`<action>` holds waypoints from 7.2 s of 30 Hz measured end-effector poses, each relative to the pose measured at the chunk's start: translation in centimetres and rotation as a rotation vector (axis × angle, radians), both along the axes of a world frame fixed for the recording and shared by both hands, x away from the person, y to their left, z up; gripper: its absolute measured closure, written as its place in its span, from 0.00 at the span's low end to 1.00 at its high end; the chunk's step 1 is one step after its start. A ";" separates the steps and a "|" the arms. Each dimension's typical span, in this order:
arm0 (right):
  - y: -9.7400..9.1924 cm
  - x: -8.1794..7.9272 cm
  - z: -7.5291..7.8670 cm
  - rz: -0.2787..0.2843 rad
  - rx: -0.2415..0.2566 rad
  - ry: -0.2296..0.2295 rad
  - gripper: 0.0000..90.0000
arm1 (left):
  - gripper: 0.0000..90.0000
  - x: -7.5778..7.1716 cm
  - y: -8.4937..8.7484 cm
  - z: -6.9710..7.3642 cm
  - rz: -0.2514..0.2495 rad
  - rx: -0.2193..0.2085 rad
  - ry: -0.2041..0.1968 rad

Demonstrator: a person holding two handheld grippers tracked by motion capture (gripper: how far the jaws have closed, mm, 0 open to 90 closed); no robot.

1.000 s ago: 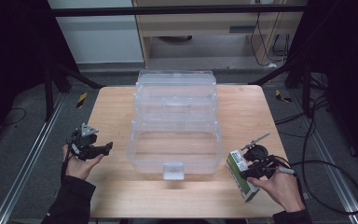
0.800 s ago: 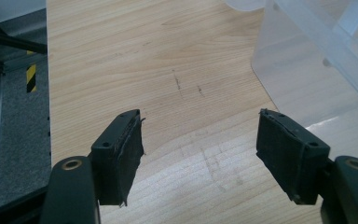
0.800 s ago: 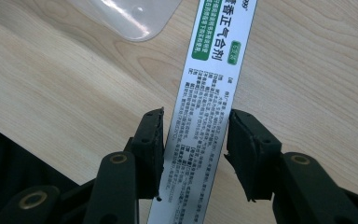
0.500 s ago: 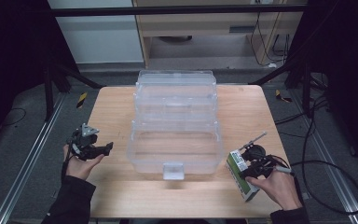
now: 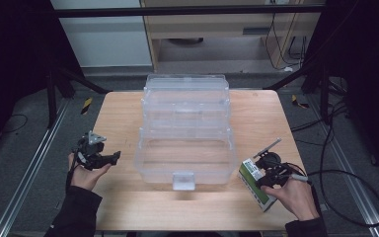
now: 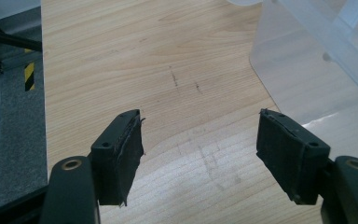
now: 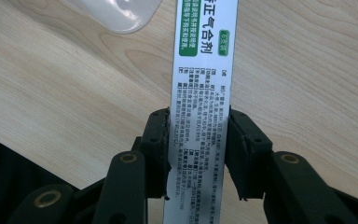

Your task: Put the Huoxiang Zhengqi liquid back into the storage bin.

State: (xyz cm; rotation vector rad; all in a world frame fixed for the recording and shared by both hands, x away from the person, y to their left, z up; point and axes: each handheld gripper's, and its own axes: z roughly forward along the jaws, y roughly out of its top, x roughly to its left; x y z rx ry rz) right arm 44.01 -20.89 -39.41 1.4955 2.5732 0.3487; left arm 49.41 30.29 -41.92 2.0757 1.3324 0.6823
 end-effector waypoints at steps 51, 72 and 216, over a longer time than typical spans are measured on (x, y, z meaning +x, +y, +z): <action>-2.0 0.4 3.7 -0.098 0.073 -0.199 0.72 | 0.34 0.0 0.2 0.0 0.005 -0.001 0.003; -2.7 0.5 7.4 -0.073 0.130 -0.432 0.72 | 0.34 0.0 0.3 0.0 0.010 -0.005 0.003; 9.7 8.8 7.2 0.979 0.111 -0.147 0.72 | 0.34 0.0 1.5 0.0 0.032 -0.018 0.002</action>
